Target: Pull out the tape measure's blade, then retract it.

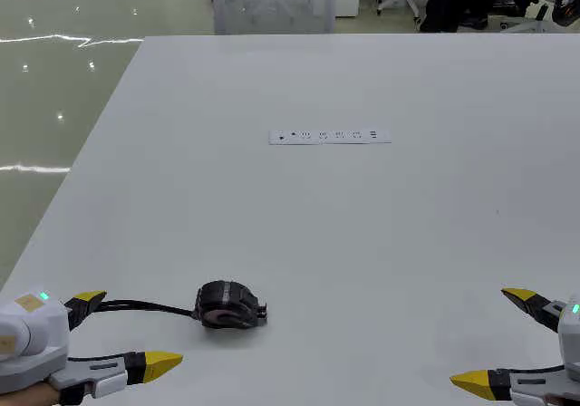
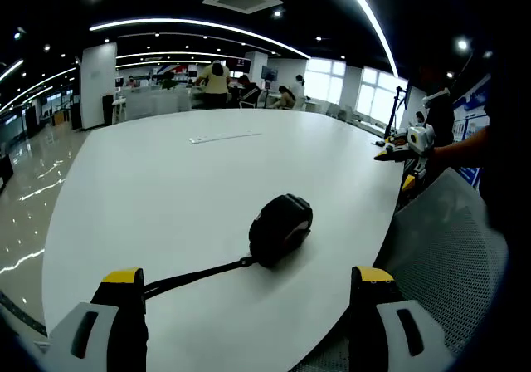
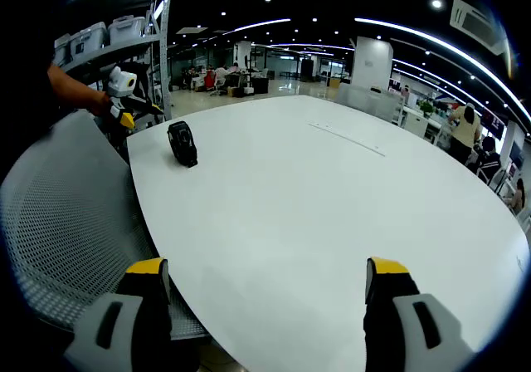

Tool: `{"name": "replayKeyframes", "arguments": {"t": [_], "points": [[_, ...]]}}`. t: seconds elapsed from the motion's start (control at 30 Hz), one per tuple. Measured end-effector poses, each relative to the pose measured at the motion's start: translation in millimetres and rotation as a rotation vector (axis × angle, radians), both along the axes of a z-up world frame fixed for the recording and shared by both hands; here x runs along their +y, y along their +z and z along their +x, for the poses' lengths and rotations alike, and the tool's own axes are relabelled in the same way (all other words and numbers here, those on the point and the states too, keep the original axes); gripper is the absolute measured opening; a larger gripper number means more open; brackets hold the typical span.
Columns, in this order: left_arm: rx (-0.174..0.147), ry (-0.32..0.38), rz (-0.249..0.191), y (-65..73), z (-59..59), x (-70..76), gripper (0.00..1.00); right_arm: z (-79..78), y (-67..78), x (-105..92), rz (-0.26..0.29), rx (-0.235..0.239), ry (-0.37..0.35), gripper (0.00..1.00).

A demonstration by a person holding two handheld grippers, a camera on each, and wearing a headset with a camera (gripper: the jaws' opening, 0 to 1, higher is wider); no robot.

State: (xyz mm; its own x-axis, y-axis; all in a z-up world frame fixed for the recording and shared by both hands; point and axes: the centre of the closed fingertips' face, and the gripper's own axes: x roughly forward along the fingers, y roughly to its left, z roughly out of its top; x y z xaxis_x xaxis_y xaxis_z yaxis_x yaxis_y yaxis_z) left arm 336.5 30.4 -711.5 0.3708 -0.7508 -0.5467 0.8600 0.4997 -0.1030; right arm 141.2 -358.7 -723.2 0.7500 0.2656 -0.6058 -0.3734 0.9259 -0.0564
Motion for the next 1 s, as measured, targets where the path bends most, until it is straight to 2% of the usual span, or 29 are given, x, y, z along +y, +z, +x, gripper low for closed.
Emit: {"name": "replayKeyframes", "arguments": {"t": [0.03, 0.3, 0.43, 1.0], "points": [[-0.004, -0.002, 0.004, -1.0, -0.4, 0.0, 0.99, -0.8, -0.7, 0.2, 0.004, 0.006, -0.003, 1.0], [0.027, 0.001, -0.004, -2.4, -5.4, -3.1, 1.0, -4.3, -3.9, 0.6, 0.01, 0.016, -0.008, 1.0], [0.026, -0.005, -0.002, -2.0, -5.7, -4.5, 1.0, -5.1, -6.5, 0.9, 0.016, 0.029, -0.012, 1.0], [0.02, 0.002, 0.003, -0.4, -0.4, -3.7, 1.0, -3.4, -7.1, 0.8, 0.008, 0.029, -0.004, 1.0]]}}
